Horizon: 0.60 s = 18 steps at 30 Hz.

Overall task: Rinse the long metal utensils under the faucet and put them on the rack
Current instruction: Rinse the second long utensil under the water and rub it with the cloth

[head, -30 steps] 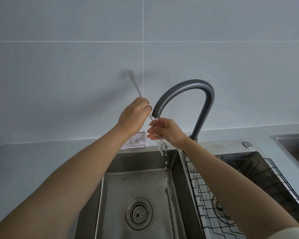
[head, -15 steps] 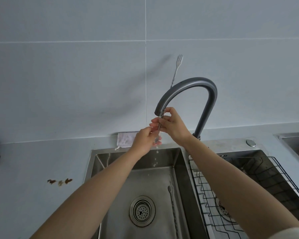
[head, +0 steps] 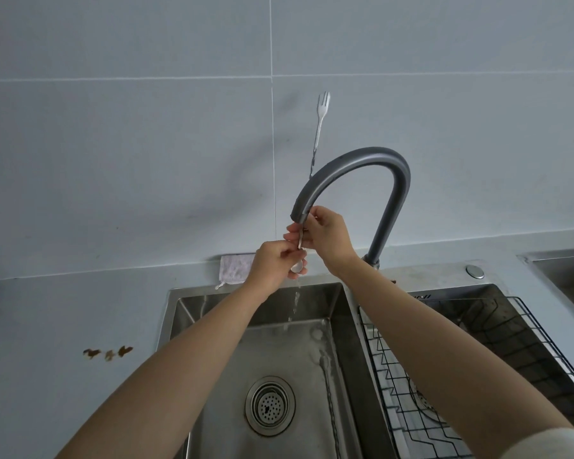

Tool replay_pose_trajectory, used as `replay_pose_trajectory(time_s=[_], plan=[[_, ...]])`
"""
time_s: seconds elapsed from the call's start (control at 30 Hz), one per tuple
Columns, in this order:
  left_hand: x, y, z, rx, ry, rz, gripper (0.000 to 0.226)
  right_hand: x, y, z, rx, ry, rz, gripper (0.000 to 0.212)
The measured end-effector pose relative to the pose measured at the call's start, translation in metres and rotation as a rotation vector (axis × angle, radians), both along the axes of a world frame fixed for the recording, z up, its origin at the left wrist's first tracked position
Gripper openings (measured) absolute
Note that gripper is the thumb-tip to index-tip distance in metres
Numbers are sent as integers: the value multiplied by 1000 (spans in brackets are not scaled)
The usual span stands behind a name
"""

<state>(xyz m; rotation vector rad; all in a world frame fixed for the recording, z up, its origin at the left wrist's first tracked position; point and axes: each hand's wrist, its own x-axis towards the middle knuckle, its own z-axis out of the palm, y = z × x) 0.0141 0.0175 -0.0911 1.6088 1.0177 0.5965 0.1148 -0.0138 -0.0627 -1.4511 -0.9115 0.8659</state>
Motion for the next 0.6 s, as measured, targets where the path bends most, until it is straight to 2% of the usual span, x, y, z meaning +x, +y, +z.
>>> replay_pose_trajectory(time_s=[0.1, 0.23, 0.6], plan=[[-7, -3, -7, -33, 3, -28, 19, -4, 0, -4, -47, -14, -13, 27], [-18, -3, -18, -47, 43, -77, 18, -3, -4, -8, -37, 49, 15, 5], [-32, -13, -36, -115, 75, -115, 17, -8, -11, -14, -134, 48, 8, 22]])
